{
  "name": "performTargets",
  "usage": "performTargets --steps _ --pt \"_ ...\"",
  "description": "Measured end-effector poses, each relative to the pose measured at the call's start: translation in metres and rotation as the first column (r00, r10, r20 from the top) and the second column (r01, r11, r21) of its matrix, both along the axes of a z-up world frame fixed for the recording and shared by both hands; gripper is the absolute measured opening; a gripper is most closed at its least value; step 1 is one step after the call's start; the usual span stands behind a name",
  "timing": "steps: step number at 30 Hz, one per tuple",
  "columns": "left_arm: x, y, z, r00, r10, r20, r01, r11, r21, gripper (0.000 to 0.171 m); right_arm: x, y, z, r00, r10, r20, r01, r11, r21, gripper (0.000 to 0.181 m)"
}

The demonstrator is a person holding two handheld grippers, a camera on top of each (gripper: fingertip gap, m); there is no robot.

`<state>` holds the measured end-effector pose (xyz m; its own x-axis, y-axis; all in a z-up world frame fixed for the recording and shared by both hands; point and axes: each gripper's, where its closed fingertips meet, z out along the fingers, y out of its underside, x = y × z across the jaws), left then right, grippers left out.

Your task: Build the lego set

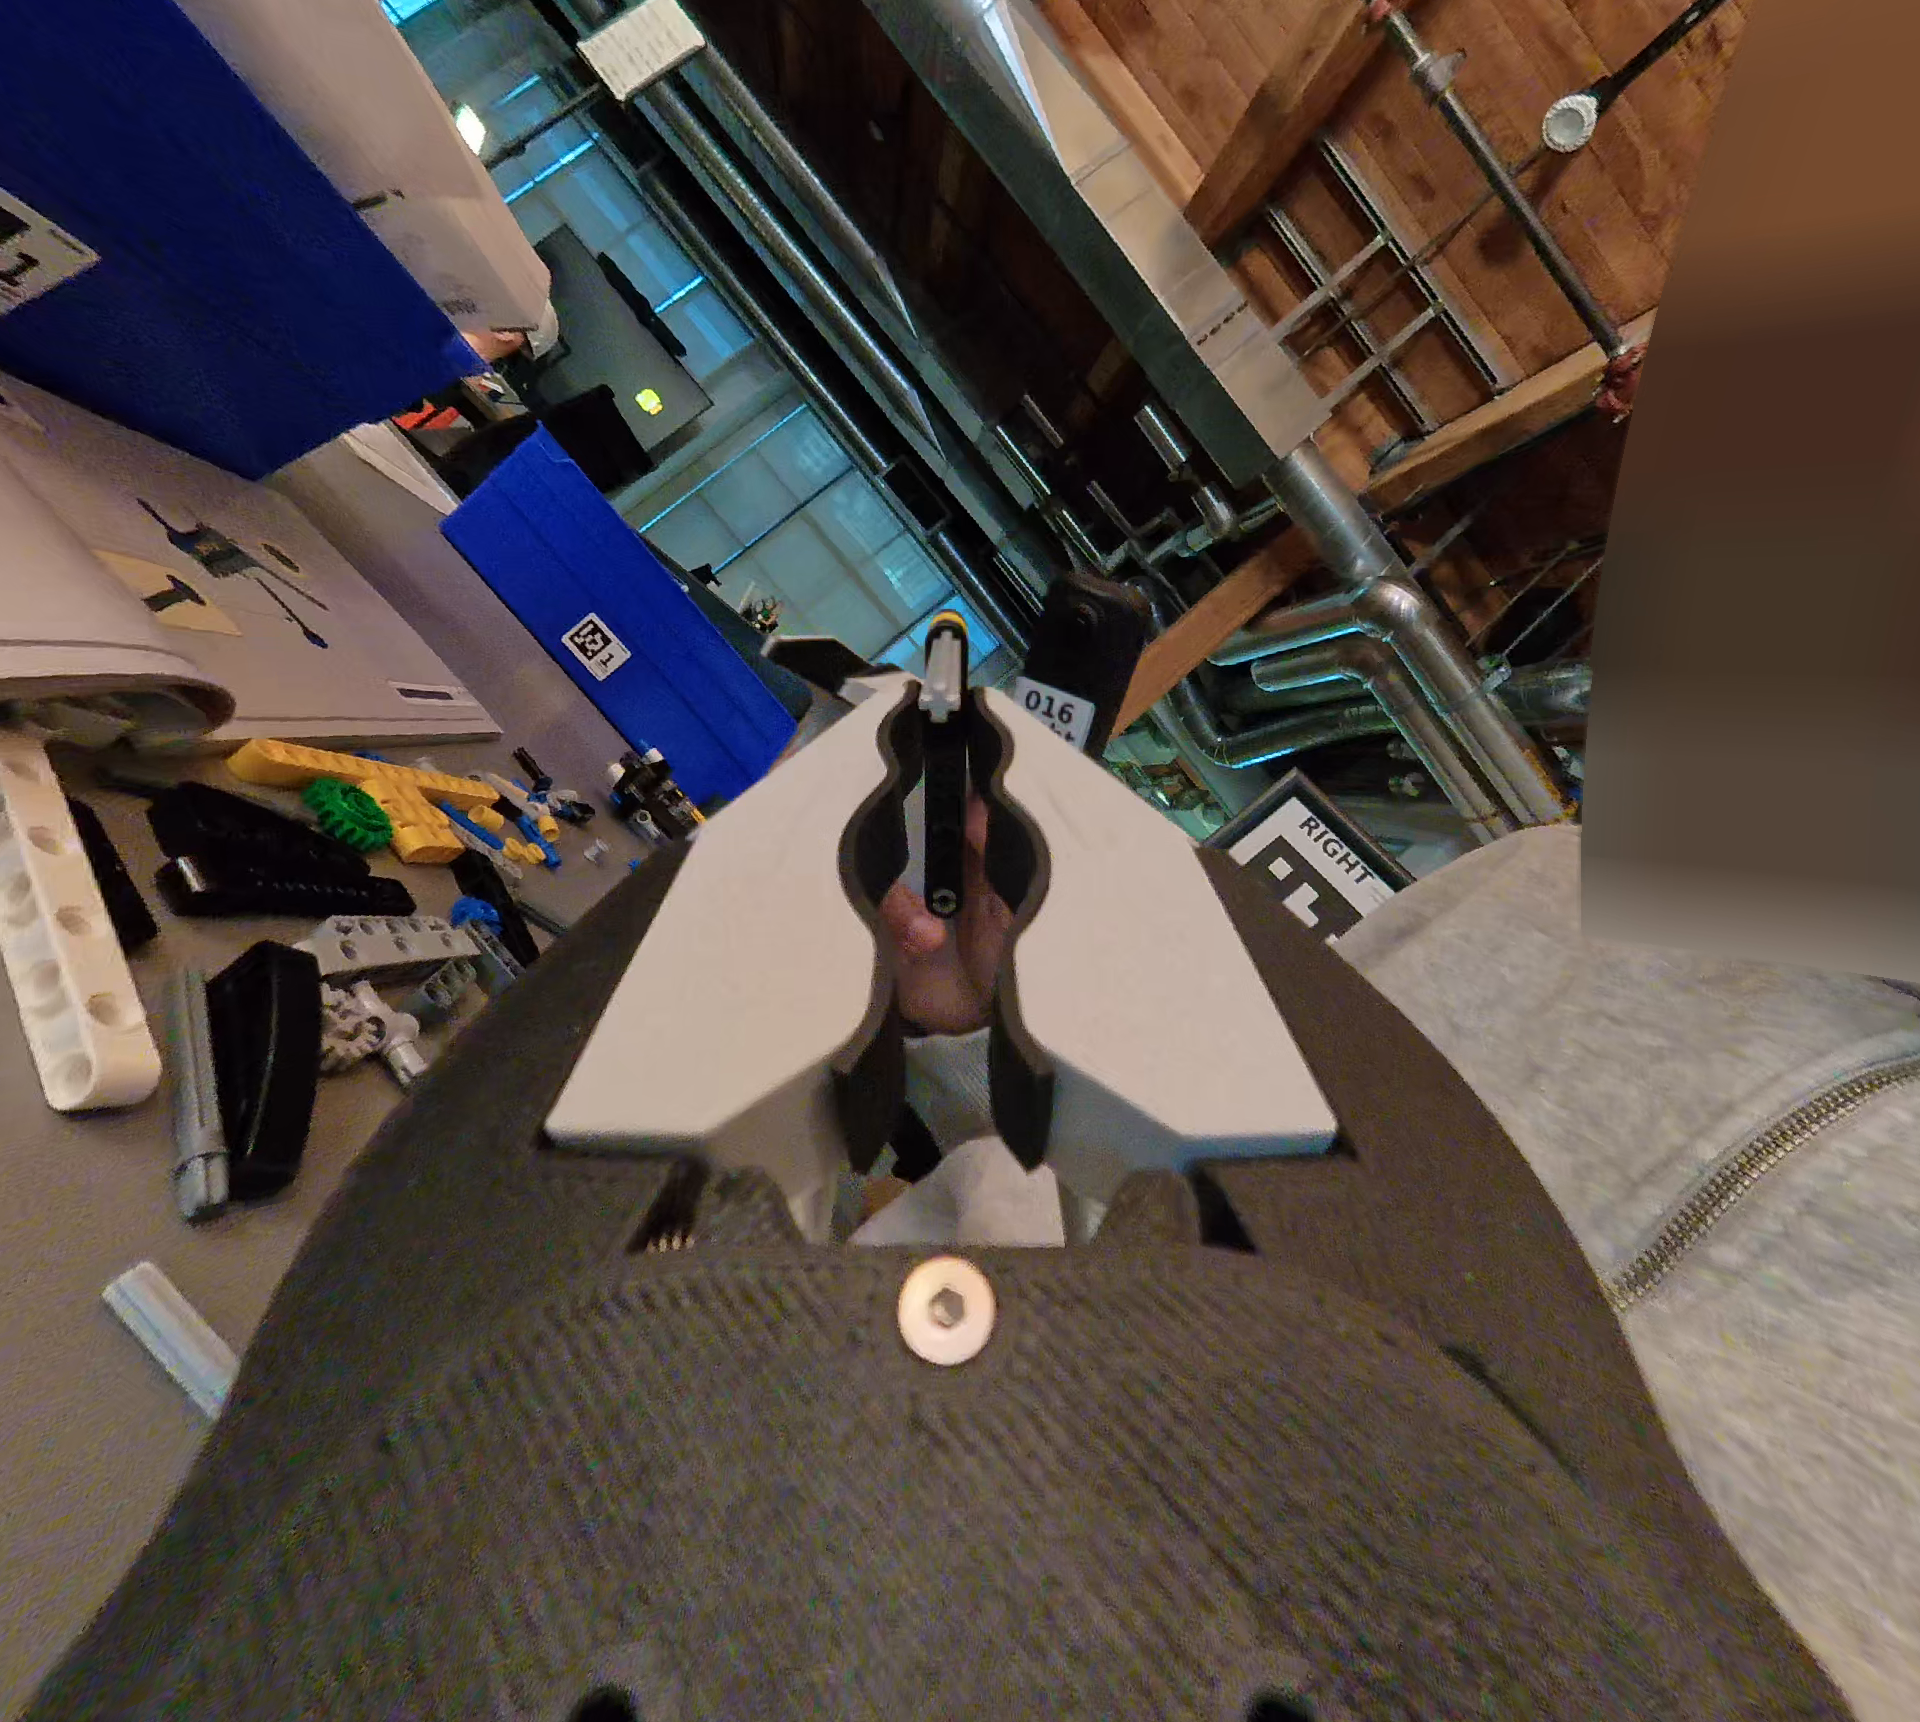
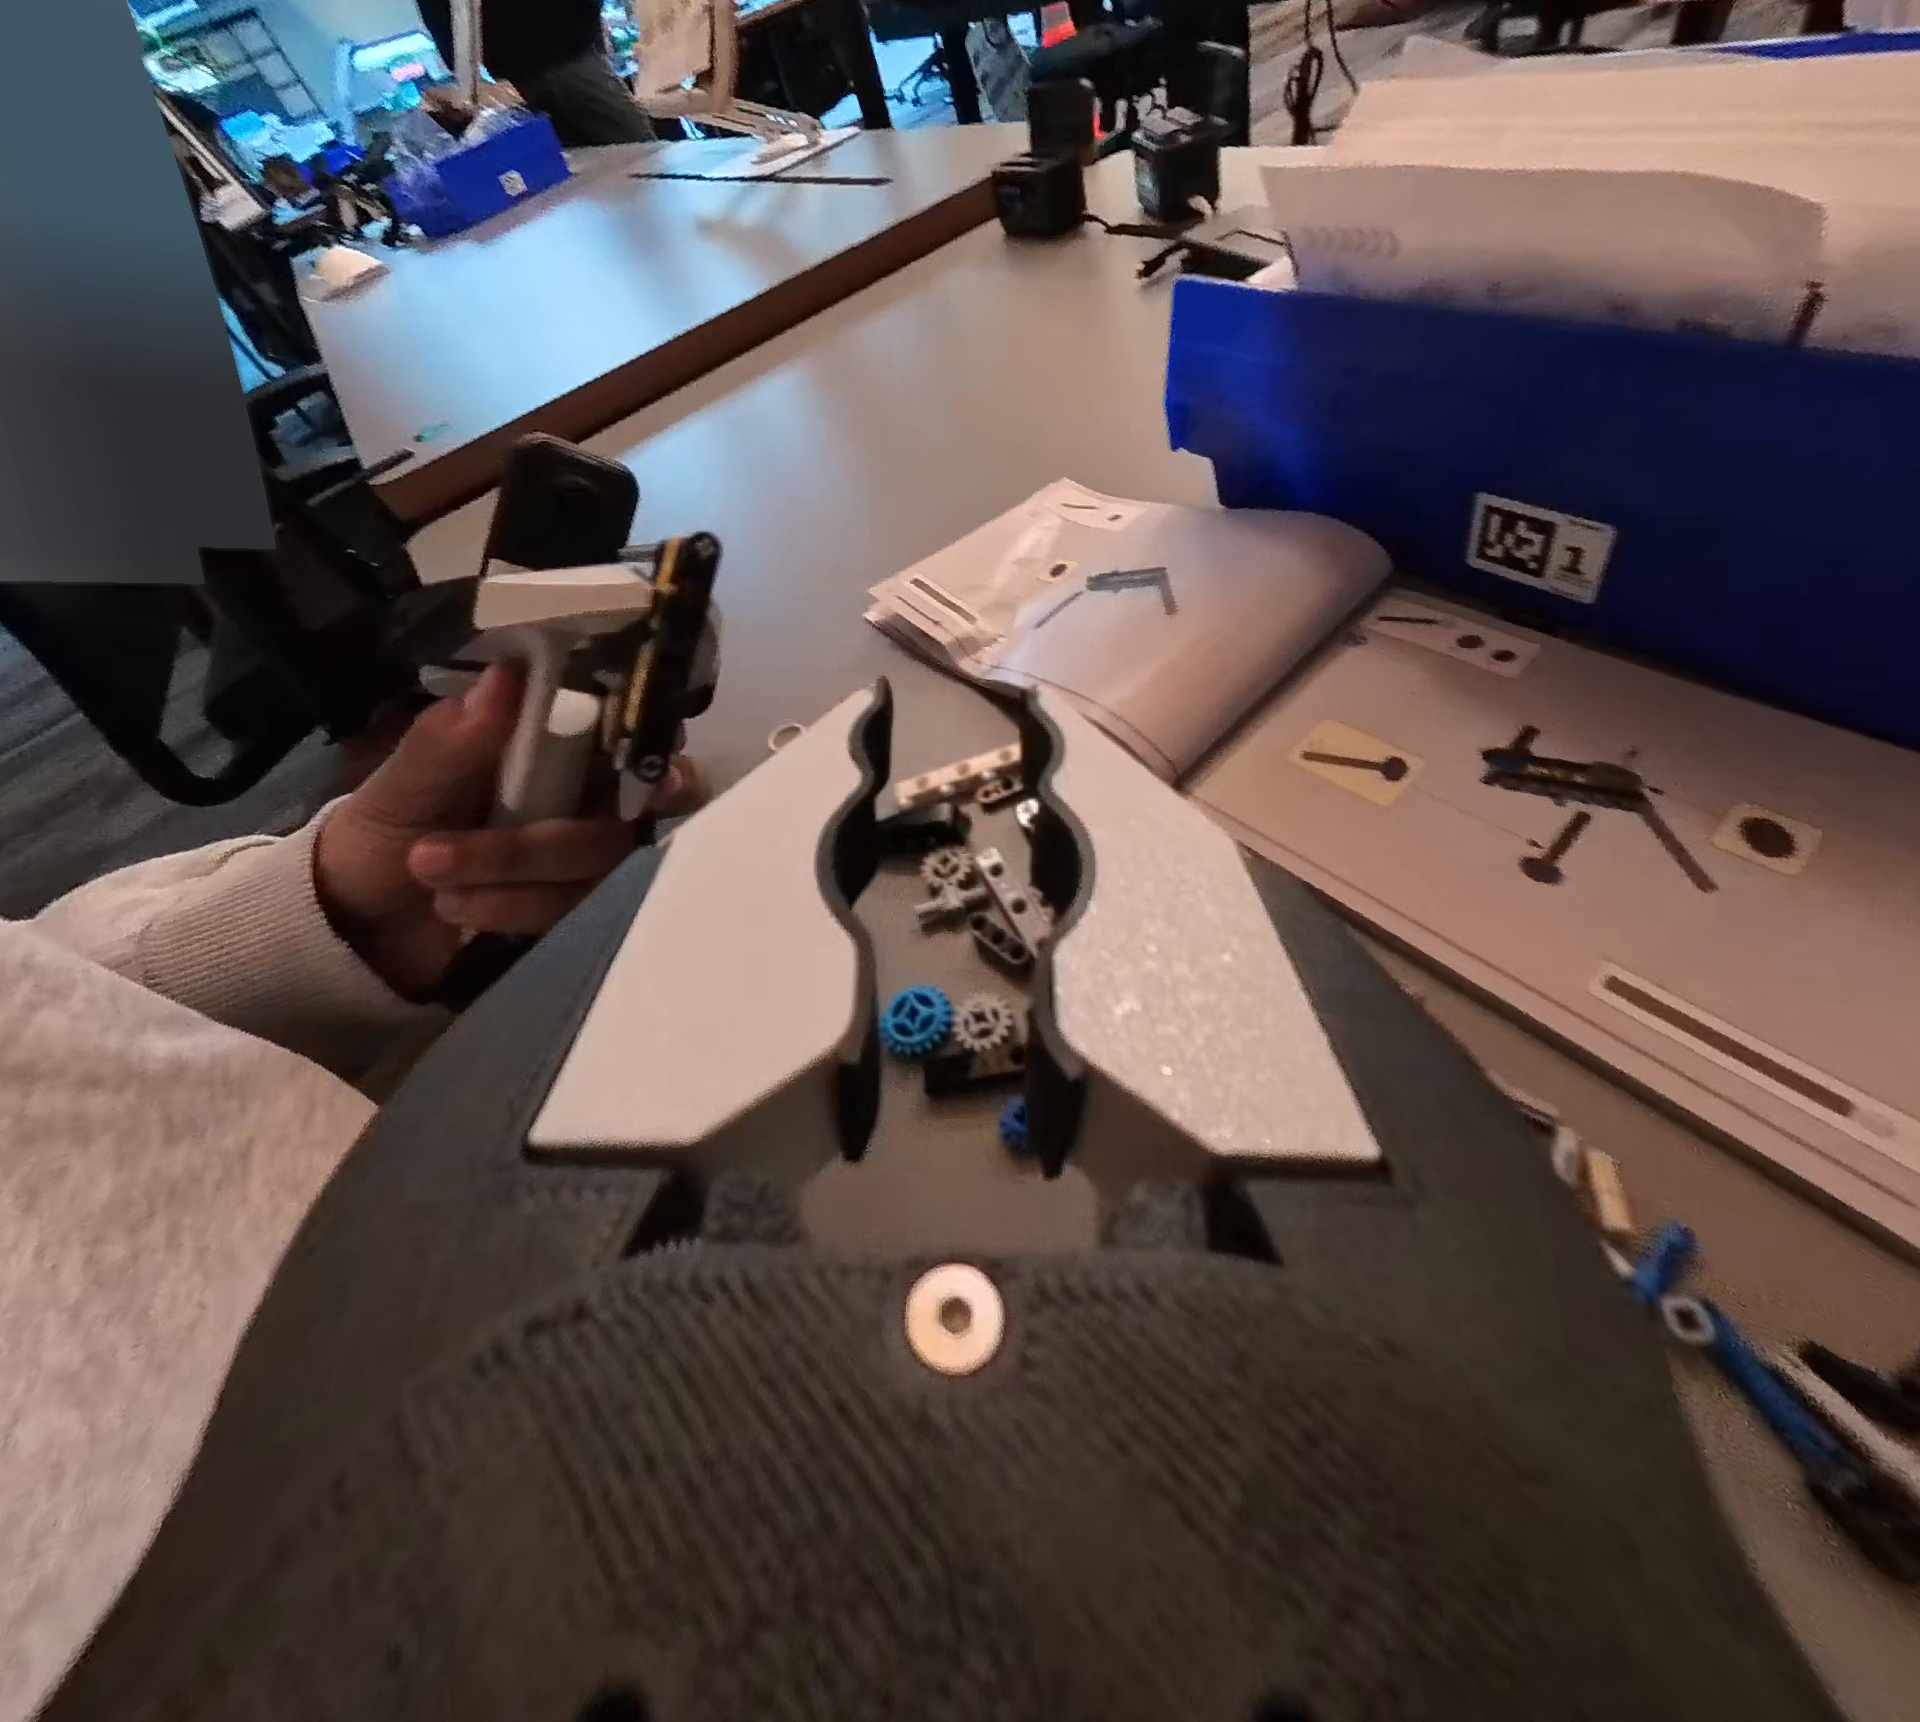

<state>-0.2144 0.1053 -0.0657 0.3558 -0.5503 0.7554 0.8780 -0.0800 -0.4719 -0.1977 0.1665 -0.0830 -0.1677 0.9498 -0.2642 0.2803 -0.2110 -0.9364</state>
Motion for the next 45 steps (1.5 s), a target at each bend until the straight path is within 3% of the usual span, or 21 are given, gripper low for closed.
performTargets --steps 24,29,35,41,45 --pt "-0.031 -0.006 -0.007 0.986 0.05 0.158 -0.051 0.999 0.004 0.005 -0.013 -0.038 -0.012 0.995 0.095 -0.015 -0.094 0.994 0.048 0.031" --pt "-0.026 -0.004 -0.008 0.989 0.038 0.14 -0.037 0.999 -0.01 0.005 -0.014 -0.053 -0.012 0.989 0.144 -0.023 -0.145 0.989 -0.01 0.035" --pt "-0.022 -0.002 -0.009 0.991 0.025 0.131 -0.023 1.0 -0.017 0.005 -0.014 -0.065 -0.012 0.981 0.188 -0.045 -0.193 0.964 -0.18 0.036" --pt "-0.01 0.004 -0.013 0.996 -0.01 0.091 0.016 0.998 -0.06 0.005 -0.015 -0.063 -0.016 0.979 0.2 -0.024 -0.194 0.904 -0.38 0.031" --pt "0.0 0.008 -0.017 0.998 -0.045 0.052 0.05 0.994 -0.094 0.005 -0.014 -0.063 -0.017 0.976 0.214 -0.024 -0.203 0.874 -0.441 0.022"
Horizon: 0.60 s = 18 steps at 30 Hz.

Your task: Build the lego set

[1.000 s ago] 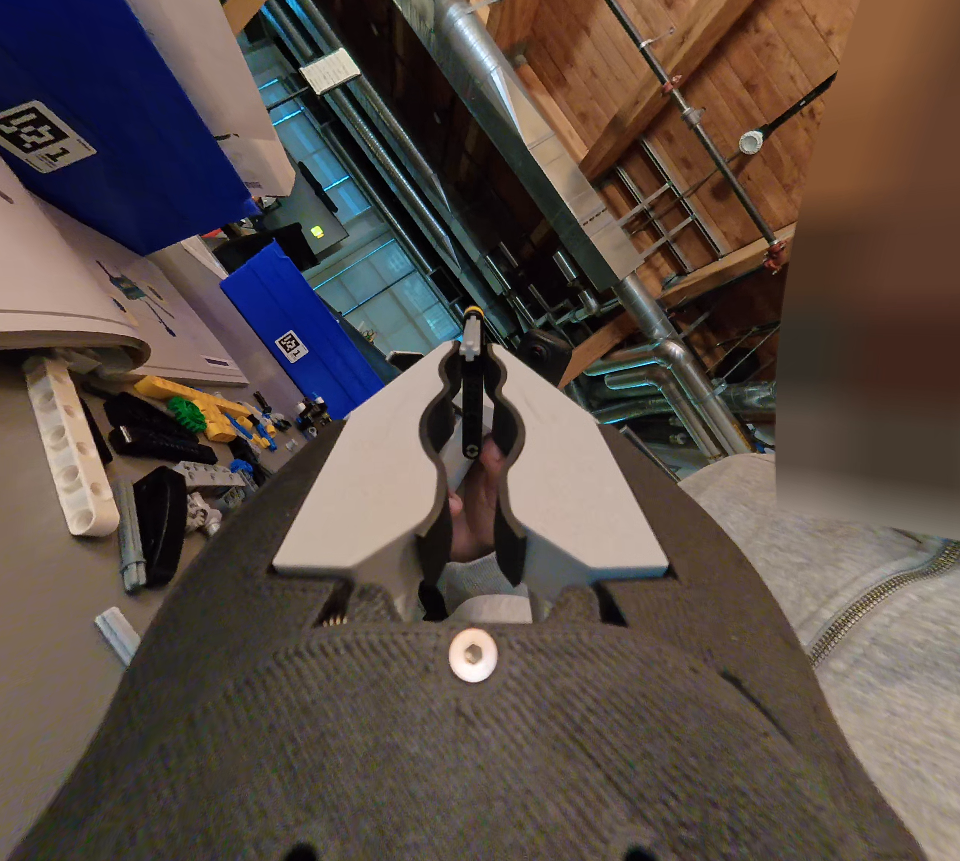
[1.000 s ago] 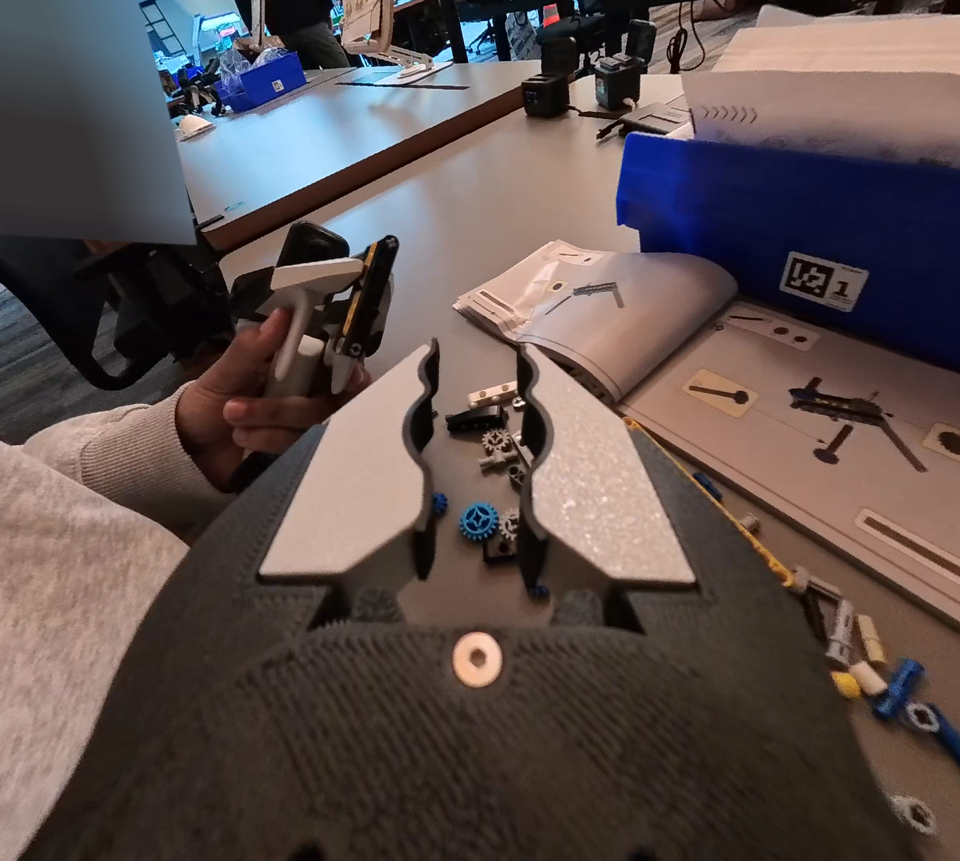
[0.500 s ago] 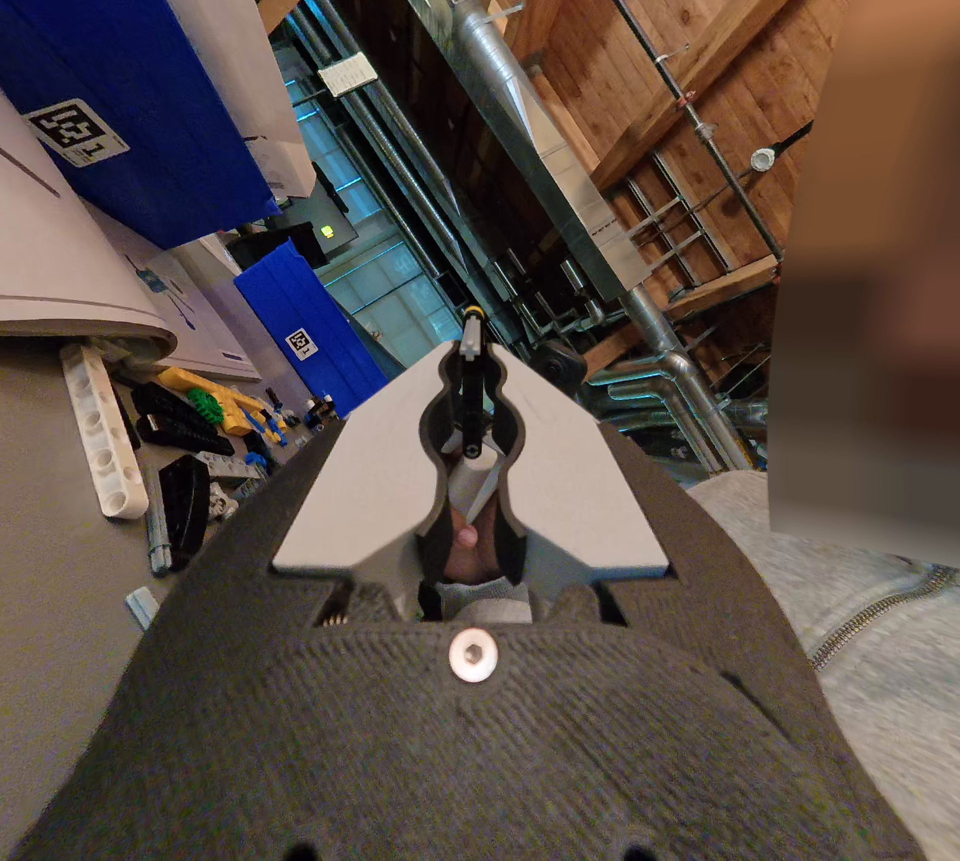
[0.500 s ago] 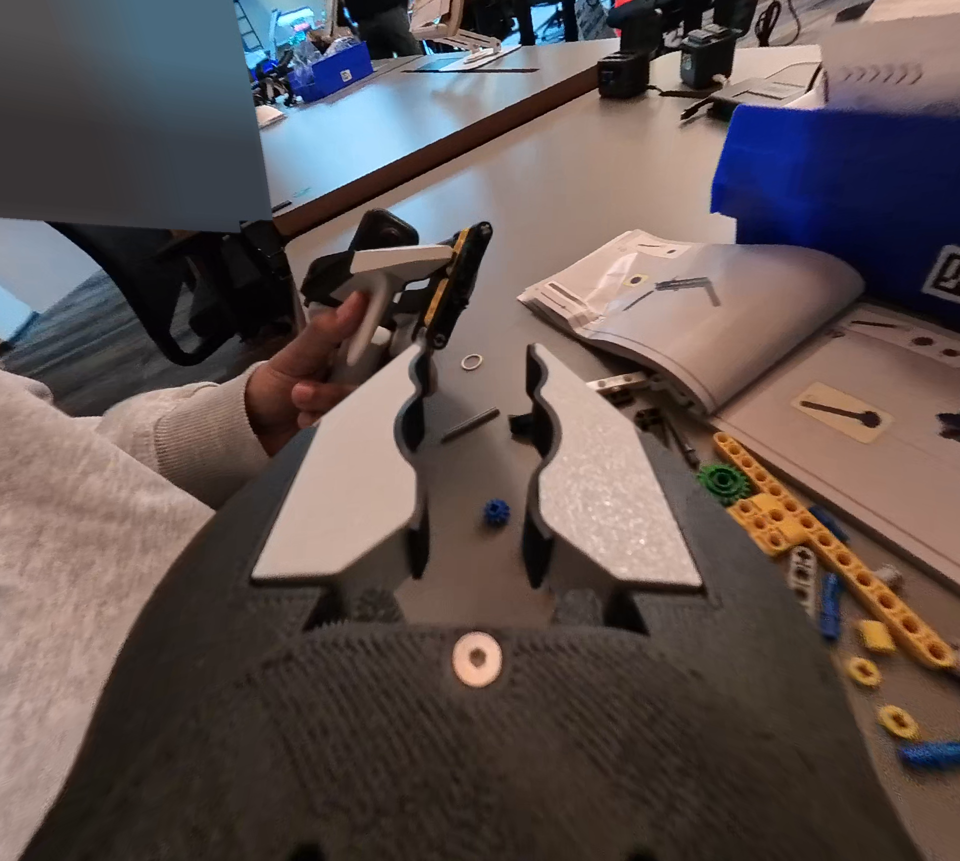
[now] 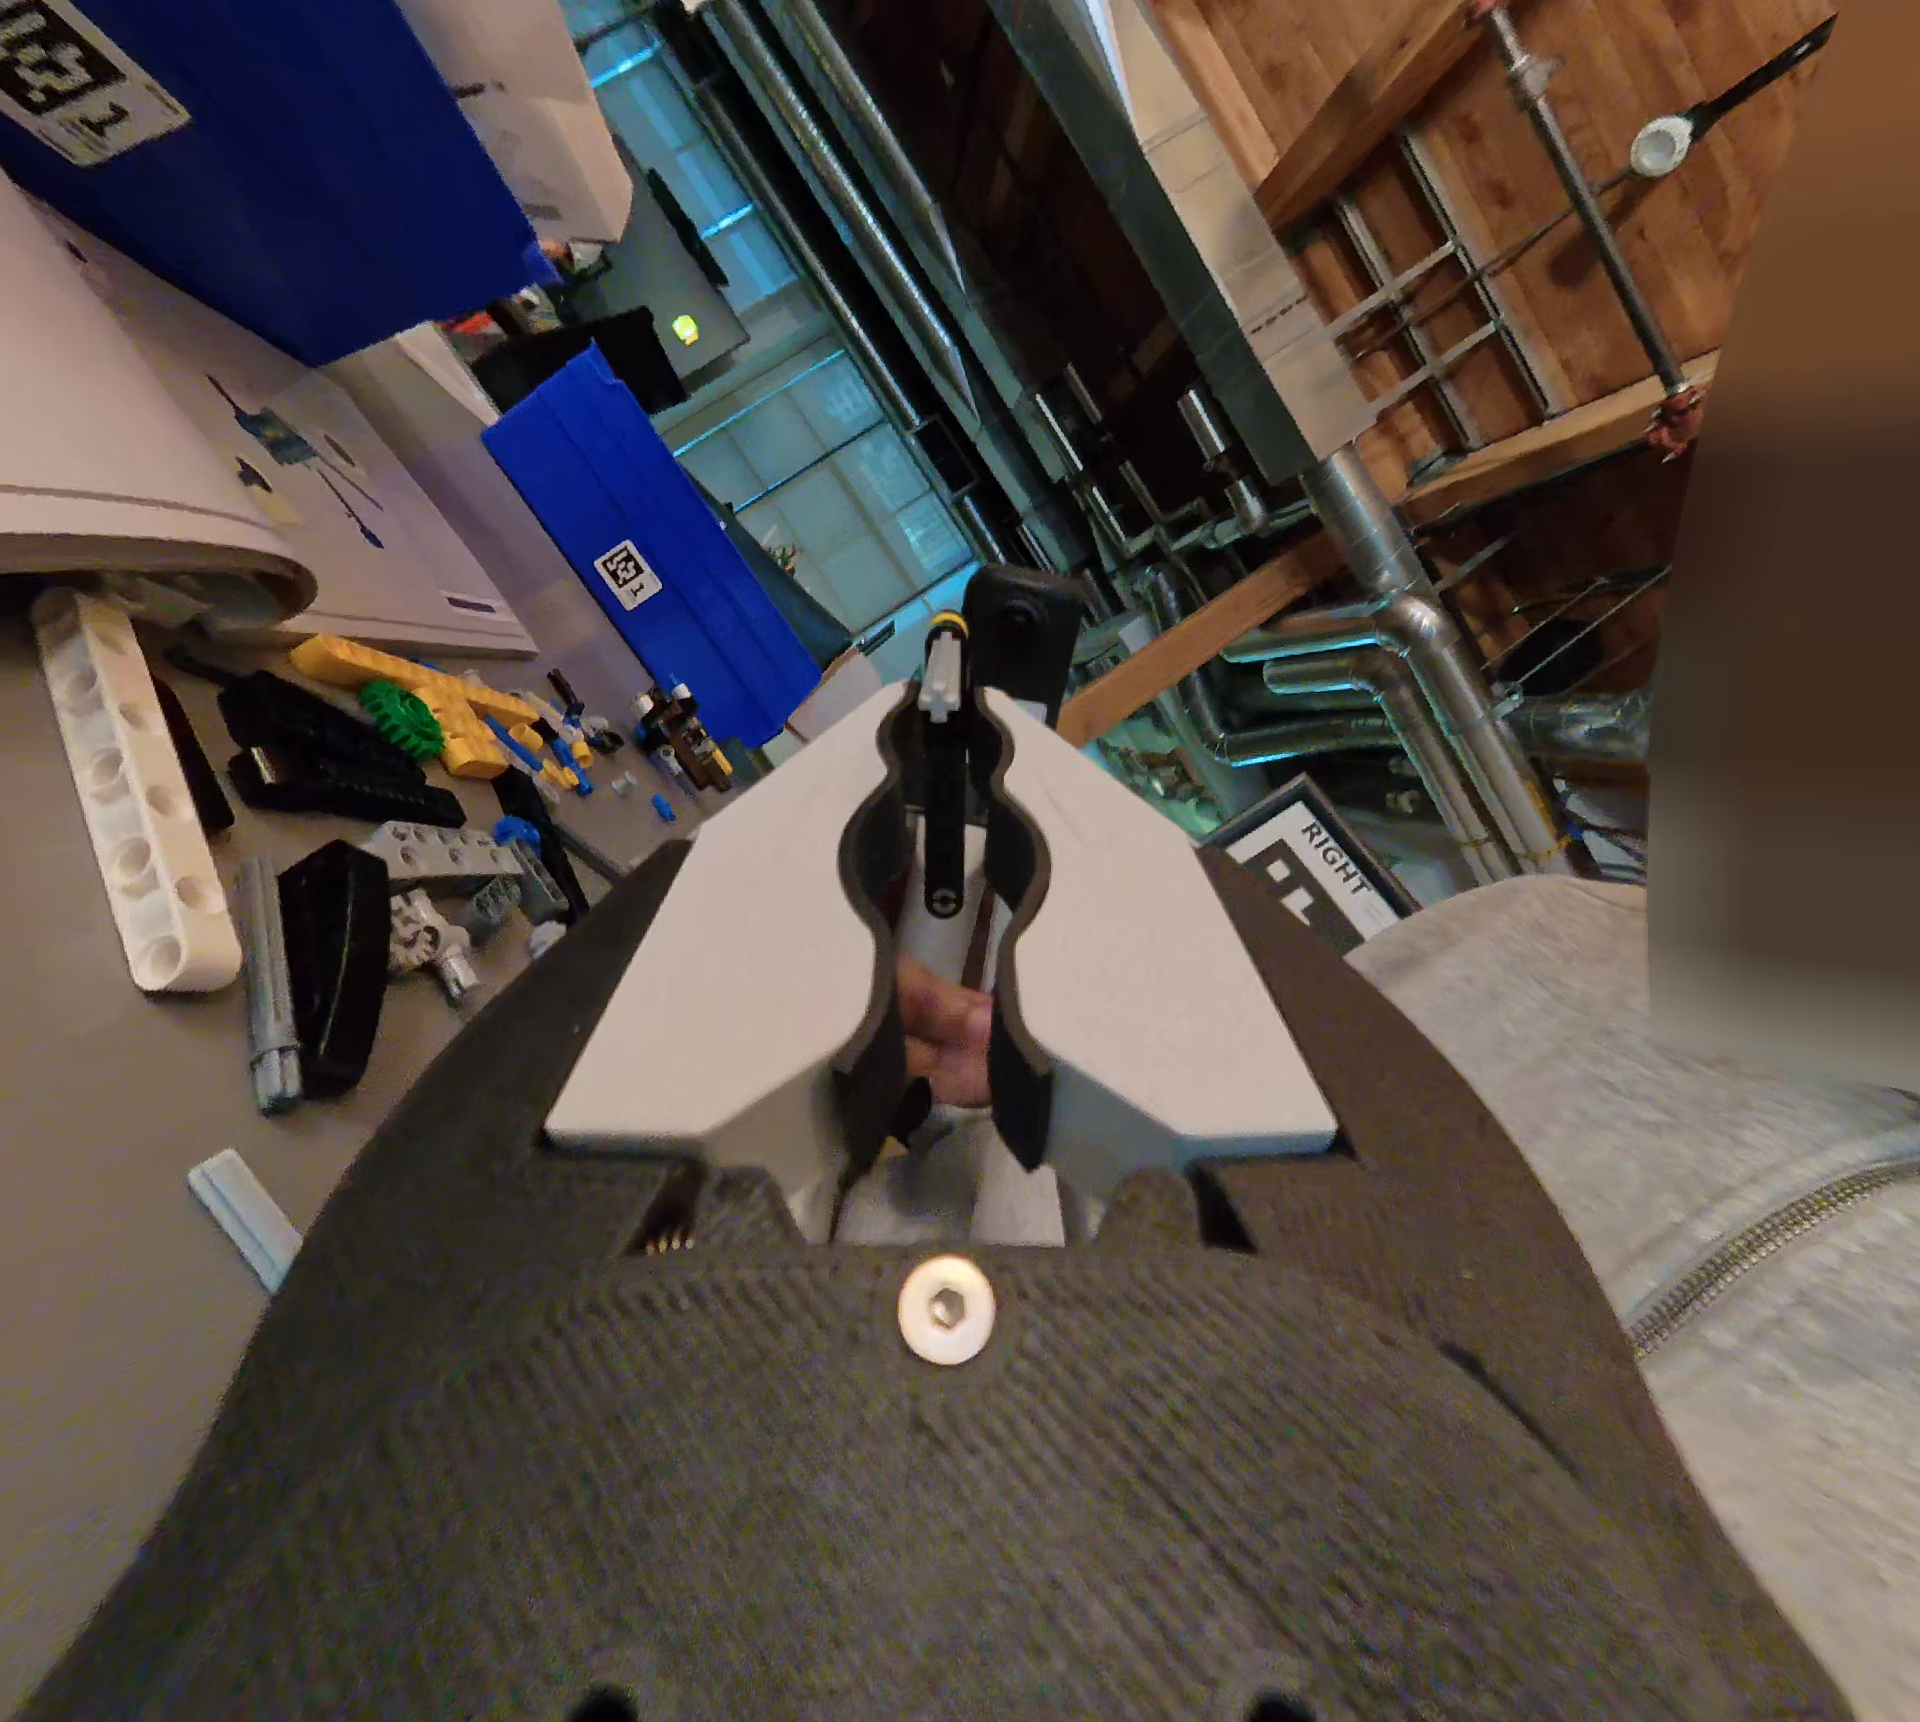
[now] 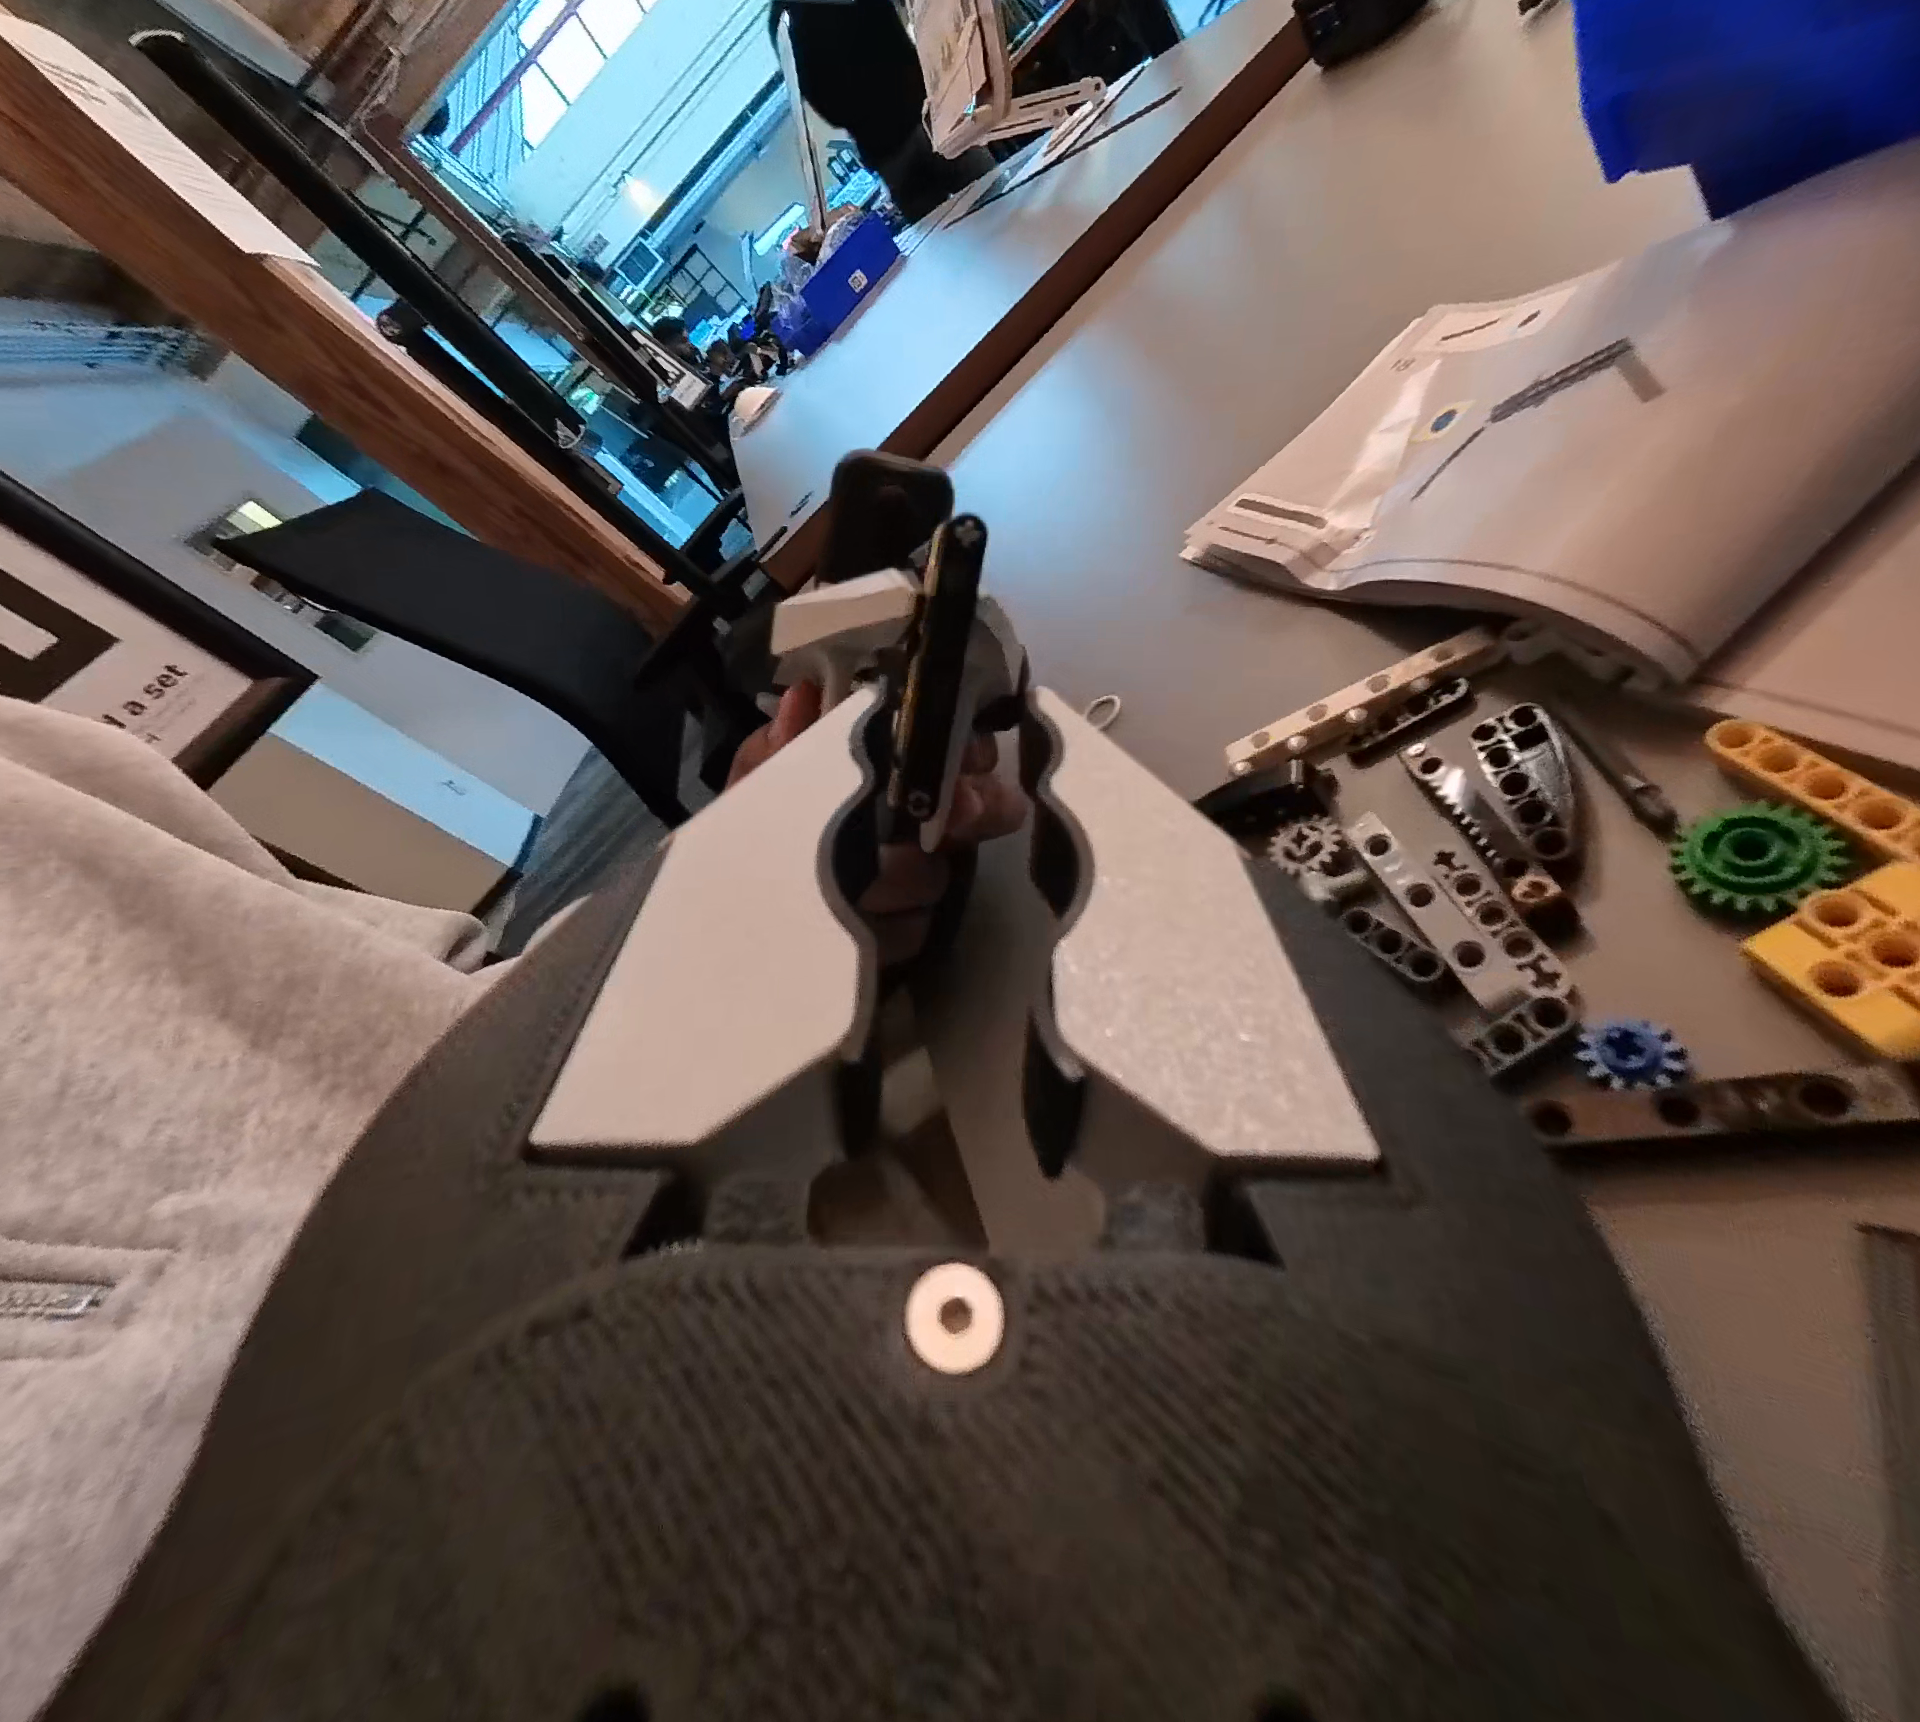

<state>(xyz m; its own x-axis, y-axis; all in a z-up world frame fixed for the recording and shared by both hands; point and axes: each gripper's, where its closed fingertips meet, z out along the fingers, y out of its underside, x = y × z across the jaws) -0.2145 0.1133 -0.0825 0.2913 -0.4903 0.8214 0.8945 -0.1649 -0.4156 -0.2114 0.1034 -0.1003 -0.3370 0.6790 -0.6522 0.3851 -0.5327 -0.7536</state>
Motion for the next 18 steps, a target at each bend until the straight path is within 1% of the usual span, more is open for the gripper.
performTargets --steps 2,4,9,13,18 --pt "0.006 0.002 -0.002 0.999 -0.027 -0.021 0.027 0.999 -0.019 0.005 0.0 0.0 0.0 1.0 0.002 0.005 -0.002 1.0 -0.025 0.018" --pt "0.01 0.004 -0.005 0.998 -0.041 -0.036 0.04 0.998 -0.038 0.005 0.002 -0.001 0.001 1.0 0.022 0.0 -0.022 0.999 -0.048 0.008" --pt "0.01 0.004 -0.003 0.999 -0.036 -0.031 0.036 0.999 -0.03 0.008 0.002 0.0 0.003 1.0 0.016 -0.004 -0.017 0.996 -0.088 0.005" --pt "0.007 0.004 -0.003 1.0 -0.02 -0.018 0.019 0.999 -0.03 0.019 0.004 0.008 0.01 0.999 -0.01 -0.035 0.006 0.992 -0.125 0.005" --pt "0.01 0.005 -0.002 0.999 -0.032 -0.018 0.031 0.999 -0.026 0.021 0.007 0.021 0.02 0.995 -0.062 -0.081 0.046 0.982 -0.182 0.005"
